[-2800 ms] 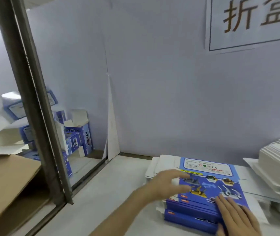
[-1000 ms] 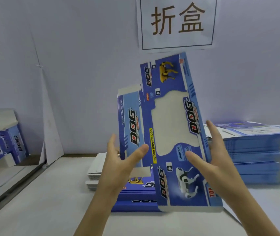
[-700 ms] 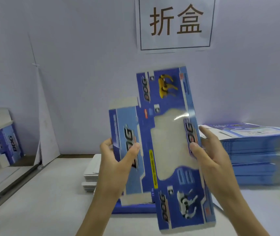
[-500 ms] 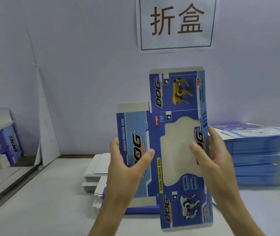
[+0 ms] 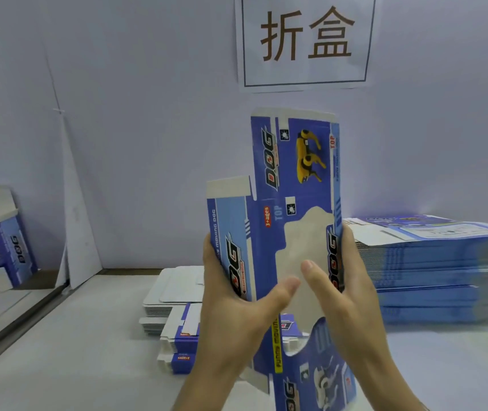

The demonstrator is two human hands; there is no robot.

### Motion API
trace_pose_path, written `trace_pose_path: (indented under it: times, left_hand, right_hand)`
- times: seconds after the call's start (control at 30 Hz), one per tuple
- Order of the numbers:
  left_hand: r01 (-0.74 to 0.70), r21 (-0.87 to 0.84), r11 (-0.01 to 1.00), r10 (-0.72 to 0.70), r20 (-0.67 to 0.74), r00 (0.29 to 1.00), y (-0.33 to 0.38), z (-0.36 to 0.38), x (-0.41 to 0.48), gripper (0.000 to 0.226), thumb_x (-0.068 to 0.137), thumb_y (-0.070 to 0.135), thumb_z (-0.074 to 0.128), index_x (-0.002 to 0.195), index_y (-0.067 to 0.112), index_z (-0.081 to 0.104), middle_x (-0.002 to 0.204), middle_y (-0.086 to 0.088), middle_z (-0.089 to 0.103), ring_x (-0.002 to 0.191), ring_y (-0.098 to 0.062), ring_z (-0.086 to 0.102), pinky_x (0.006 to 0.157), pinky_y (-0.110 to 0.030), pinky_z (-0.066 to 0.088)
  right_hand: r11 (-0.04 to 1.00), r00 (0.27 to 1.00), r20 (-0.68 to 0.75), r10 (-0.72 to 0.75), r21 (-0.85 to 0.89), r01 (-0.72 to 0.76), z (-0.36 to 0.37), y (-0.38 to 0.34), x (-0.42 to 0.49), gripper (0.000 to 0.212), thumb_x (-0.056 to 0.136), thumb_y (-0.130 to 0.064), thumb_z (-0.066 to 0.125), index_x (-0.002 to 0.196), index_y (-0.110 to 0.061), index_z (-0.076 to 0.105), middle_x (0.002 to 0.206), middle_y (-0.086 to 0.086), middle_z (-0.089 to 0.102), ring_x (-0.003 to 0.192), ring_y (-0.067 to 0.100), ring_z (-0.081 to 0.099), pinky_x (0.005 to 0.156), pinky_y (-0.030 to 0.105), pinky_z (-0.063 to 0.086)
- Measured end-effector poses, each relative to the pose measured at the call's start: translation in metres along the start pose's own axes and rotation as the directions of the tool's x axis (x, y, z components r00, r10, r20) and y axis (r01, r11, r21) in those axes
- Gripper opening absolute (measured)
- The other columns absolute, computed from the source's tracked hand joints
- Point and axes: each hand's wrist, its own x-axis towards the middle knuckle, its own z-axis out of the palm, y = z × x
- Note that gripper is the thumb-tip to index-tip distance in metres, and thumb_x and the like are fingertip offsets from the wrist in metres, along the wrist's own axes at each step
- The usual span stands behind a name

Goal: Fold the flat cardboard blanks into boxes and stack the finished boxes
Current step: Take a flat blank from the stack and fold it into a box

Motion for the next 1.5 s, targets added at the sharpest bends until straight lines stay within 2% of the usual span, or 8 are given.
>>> trace_pose_path:
  times: [0.2, 0.33, 0.5, 0.63, 0.73, 1.17, 1.33, 1.5]
  left_hand:
    - [0.127, -0.115, 0.985, -0.098, 0.231, 0.968, -0.002, 0.003, -0.006, 0.091, 0.063, 0.041, 0.081, 0.138, 0.049, 0.031, 0.122, 0.020, 0.062, 0.110, -0.005, 0.063, 0.077, -0.019, 0.055]
    - [0.381, -0.180, 0.907, -0.289, 0.392, 0.873, 0.001, -0.010, -0.005, 0.048, 0.063, 0.042, 0.077, 0.110, 0.042, 0.068, 0.111, 0.004, 0.072, 0.101, -0.018, 0.069, 0.076, -0.030, 0.058]
    - [0.460, -0.338, 0.821, -0.375, 0.289, 0.881, -0.002, -0.044, 0.016, 0.024, 0.066, 0.028, 0.070, 0.088, 0.029, 0.078, 0.100, -0.010, 0.075, 0.087, -0.032, 0.073, 0.060, -0.036, 0.058]
    - [0.464, -0.257, 0.848, -0.413, 0.229, 0.881, -0.011, -0.054, 0.021, 0.046, 0.066, 0.028, 0.077, 0.109, 0.016, 0.067, 0.104, -0.014, 0.073, 0.091, -0.037, 0.071, 0.061, -0.040, 0.059]
    - [0.436, -0.193, 0.879, -0.406, 0.176, 0.897, -0.016, -0.050, 0.021, 0.048, 0.067, 0.031, 0.068, 0.112, 0.013, 0.062, 0.100, -0.013, 0.074, 0.087, -0.034, 0.072, 0.059, -0.037, 0.059]
    - [0.374, -0.004, 0.927, -0.370, 0.143, 0.918, -0.018, -0.049, 0.022, 0.050, 0.060, 0.032, 0.073, 0.106, 0.016, 0.061, 0.090, -0.006, 0.076, 0.077, -0.027, 0.074, 0.056, -0.031, 0.059]
    - [0.358, 0.000, 0.934, -0.355, 0.126, 0.926, -0.018, -0.042, 0.020, 0.047, 0.057, 0.032, 0.075, 0.100, 0.017, 0.063, 0.085, -0.005, 0.076, 0.072, -0.025, 0.074, 0.051, -0.027, 0.056]
    - [0.405, -0.047, 0.913, -0.396, 0.142, 0.907, -0.018, -0.043, 0.020, 0.047, 0.054, 0.030, 0.075, 0.098, 0.018, 0.062, 0.084, -0.007, 0.076, 0.070, -0.026, 0.074, 0.049, -0.025, 0.055]
  right_hand:
    - [0.998, 0.989, 0.145, -0.027, 0.055, 0.019, 0.002, -0.004, 0.000, 0.062, 0.076, -0.057, 0.055, 0.136, -0.056, 0.039, 0.130, -0.033, 0.055, 0.120, -0.010, 0.052, 0.087, 0.005, 0.044]
    - [0.996, 0.955, 0.293, 0.034, 0.064, -0.055, 0.006, 0.001, 0.000, 0.068, 0.087, -0.059, 0.062, 0.146, -0.043, 0.034, 0.145, -0.029, 0.044, 0.134, -0.007, 0.040, 0.111, 0.024, 0.036]
    - [0.969, 0.958, 0.142, 0.247, -0.041, -0.244, -0.021, 0.000, 0.015, 0.102, 0.061, -0.064, 0.078, 0.148, -0.035, 0.035, 0.129, -0.013, 0.062, 0.110, 0.008, 0.064, 0.088, 0.032, 0.054]
    - [0.899, 0.908, 0.223, 0.354, 0.188, -0.396, -0.039, 0.003, 0.019, 0.054, 0.060, -0.036, 0.078, 0.110, -0.015, 0.071, 0.095, 0.009, 0.077, 0.080, 0.027, 0.075, 0.057, 0.032, 0.059]
    - [0.899, 0.929, 0.169, 0.329, 0.245, -0.363, -0.038, 0.009, 0.018, 0.036, 0.061, -0.029, 0.078, 0.095, -0.018, 0.076, 0.092, 0.014, 0.076, 0.078, 0.033, 0.074, 0.056, 0.037, 0.060]
    - [0.902, 0.886, 0.277, 0.373, 0.115, -0.415, -0.035, 0.006, 0.020, 0.059, 0.053, -0.042, 0.081, 0.106, -0.024, 0.067, 0.093, 0.003, 0.077, 0.079, 0.021, 0.075, 0.058, 0.029, 0.058]
    - [0.892, 0.892, 0.176, 0.416, 0.115, -0.438, -0.032, 0.011, 0.014, 0.037, 0.057, -0.035, 0.083, 0.090, -0.025, 0.073, 0.084, 0.004, 0.077, 0.073, 0.024, 0.075, 0.055, 0.032, 0.059]
    - [0.912, 0.912, 0.138, 0.385, 0.095, -0.399, -0.030, 0.008, 0.015, 0.046, 0.055, -0.039, 0.081, 0.097, -0.025, 0.068, 0.082, -0.004, 0.077, 0.069, 0.017, 0.075, 0.050, 0.023, 0.056]
